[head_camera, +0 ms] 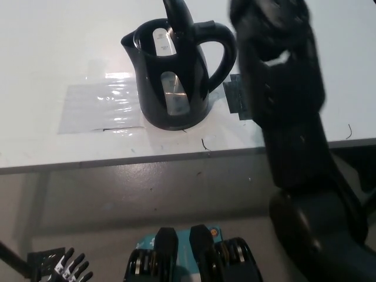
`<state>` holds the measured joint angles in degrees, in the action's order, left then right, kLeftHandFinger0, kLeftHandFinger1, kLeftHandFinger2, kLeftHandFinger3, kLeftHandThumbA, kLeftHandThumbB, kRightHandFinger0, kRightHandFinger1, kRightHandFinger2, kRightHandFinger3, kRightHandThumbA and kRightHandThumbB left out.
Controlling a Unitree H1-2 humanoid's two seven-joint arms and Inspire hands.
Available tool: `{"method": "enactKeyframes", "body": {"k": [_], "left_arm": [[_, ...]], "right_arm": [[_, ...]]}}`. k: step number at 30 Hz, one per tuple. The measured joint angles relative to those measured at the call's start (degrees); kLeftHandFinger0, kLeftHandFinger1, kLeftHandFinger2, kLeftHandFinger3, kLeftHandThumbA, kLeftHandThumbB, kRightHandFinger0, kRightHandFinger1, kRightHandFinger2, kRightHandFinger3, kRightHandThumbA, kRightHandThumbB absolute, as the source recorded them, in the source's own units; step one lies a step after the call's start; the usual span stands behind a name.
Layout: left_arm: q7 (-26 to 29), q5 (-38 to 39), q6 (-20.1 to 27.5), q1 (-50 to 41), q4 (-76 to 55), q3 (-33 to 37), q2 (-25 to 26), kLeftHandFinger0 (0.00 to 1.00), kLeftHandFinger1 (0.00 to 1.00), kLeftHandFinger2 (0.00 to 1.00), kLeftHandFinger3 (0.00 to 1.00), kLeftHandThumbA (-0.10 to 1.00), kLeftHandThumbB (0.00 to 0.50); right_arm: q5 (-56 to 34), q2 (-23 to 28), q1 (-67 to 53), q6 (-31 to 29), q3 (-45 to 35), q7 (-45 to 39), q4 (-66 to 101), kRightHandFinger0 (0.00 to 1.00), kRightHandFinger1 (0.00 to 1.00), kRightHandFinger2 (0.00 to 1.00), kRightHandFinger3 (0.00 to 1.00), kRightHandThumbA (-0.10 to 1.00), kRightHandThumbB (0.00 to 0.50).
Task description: The robot uses its right hand to push down on the lid of a kettle kept in the middle of the desk to close it
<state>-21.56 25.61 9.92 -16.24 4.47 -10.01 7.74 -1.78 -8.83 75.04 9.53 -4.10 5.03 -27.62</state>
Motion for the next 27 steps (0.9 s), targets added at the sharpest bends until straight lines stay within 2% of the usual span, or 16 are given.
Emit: {"method": "enactKeyframes", "body": {"k": [7, 11, 14, 19, 27], "left_arm": [[-1.50, 0.59, 0.47, -0.79, -0.87, 0.57, 0.04, 1.00, 1.00, 1.00, 1.00, 1.00, 0.479], [-1.89, 0.77, 0.88, -1.47, -0.92, 0.88, -0.26, 1.00, 1.00, 1.00, 1.00, 1.00, 0.482], [-2.14, 0.94, 1.31, -1.84, -0.90, 1.16, -0.33, 1.00, 1.00, 1.00, 1.00, 1.00, 0.480], [-2.61, 1.31, 1.70, -1.89, -0.91, 1.18, -0.32, 1.00, 1.00, 1.00, 1.00, 1.00, 0.485], [-2.94, 1.60, 1.98, -1.83, -0.91, 0.72, -0.32, 1.00, 1.00, 1.00, 1.00, 1.00, 0.481]], "right_arm": [[0.21, -2.43, 4.74, -0.65, 0.00, 2.20, -8.22, 1.00, 1.00, 1.00, 1.00, 0.42, 0.094], [0.07, -3.21, 4.86, -1.89, -0.16, 2.76, -11.80, 1.00, 1.00, 1.00, 1.00, 0.43, 0.108], [-0.02, -3.21, 4.77, -2.43, -0.37, 3.09, -12.77, 1.00, 1.00, 1.00, 1.00, 0.43, 0.093], [-0.13, -3.03, 4.25, -3.47, -0.91, 3.19, -12.84, 1.00, 1.00, 1.00, 1.00, 0.45, 0.107], [-0.08, -1.22, 1.85, -4.14, -0.93, 3.03, -9.57, 1.00, 1.00, 1.00, 1.00, 0.44, 0.075]]}}
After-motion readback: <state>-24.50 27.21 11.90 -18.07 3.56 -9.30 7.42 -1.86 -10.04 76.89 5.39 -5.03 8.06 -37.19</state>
